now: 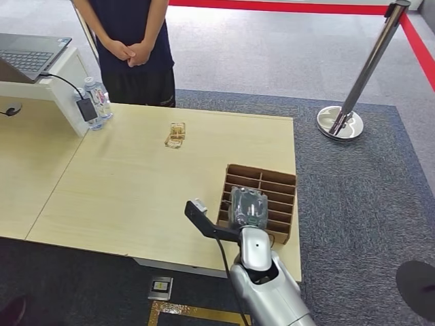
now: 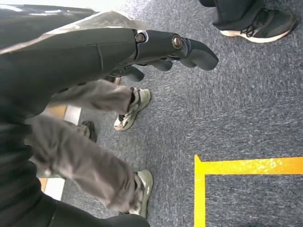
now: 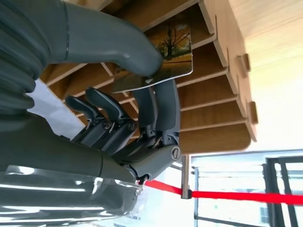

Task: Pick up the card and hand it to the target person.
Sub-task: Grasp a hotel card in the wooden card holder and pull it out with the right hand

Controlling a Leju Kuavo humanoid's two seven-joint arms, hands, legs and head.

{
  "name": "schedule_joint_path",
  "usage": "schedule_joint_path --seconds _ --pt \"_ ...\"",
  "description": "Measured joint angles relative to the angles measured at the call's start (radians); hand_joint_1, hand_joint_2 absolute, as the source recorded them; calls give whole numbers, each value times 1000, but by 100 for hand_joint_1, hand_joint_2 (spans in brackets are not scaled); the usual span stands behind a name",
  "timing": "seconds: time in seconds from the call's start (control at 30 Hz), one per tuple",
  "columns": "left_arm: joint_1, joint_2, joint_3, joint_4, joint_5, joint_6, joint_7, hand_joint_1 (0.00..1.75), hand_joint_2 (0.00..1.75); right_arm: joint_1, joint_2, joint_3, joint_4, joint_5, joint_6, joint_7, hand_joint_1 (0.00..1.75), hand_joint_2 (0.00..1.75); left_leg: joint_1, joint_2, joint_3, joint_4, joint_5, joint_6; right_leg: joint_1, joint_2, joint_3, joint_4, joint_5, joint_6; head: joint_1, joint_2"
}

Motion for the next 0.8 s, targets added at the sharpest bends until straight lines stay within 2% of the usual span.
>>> schedule_joint_path --seconds 0.8 --pt "0 0 -5 0 -27 -5 -15 0 175 5 -108 1 -319 -234 56 -122 167 175 0 0 -1 0 0 0 0 0 -1 0 0 0 0 0"
